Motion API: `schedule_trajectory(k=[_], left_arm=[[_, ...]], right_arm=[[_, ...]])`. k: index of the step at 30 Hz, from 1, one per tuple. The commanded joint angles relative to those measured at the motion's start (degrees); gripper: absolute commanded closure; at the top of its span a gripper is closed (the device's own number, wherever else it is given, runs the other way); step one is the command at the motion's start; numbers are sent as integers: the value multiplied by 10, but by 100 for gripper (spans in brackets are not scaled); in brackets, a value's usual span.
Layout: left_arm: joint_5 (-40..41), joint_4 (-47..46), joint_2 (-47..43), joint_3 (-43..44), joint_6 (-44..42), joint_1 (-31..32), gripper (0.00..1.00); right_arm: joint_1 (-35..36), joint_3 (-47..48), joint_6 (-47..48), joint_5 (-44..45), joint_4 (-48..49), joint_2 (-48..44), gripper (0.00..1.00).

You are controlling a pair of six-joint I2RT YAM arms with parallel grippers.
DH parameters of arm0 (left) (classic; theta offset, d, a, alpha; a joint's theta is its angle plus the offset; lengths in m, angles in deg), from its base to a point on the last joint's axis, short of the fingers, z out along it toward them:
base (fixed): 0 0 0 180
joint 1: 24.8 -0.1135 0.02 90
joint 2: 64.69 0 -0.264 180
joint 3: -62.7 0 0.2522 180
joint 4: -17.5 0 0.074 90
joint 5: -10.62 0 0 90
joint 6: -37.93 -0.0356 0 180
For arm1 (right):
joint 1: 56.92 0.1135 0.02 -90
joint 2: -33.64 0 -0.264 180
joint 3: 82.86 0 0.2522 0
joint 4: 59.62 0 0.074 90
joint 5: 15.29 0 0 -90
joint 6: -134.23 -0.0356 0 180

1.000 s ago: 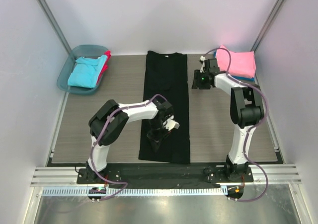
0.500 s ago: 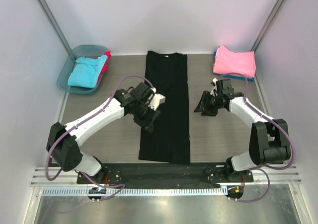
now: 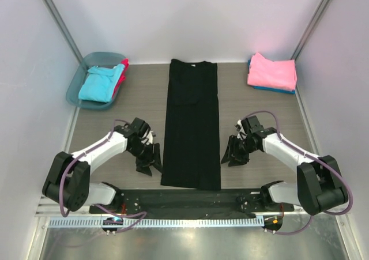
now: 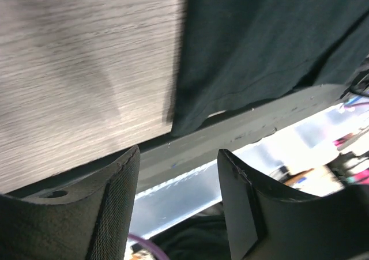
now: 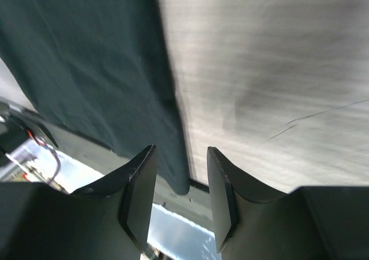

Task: Fold and stack the t-shirts
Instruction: Fold the tshirt

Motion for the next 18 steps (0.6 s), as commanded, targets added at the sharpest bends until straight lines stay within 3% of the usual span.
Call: schedule_trajectory(k=[1, 7, 18], left_arm=[[-32, -71, -16, -34, 63, -2, 43], [-32, -127, 17, -61, 101, -1, 51], [-18, -226, 34, -122, 138, 26, 56]], right_arm=[[28, 3, -25, -2, -26, 8, 55], [132, -4, -78, -7, -25, 22, 56], [158, -26, -112, -1, -6, 47, 57]])
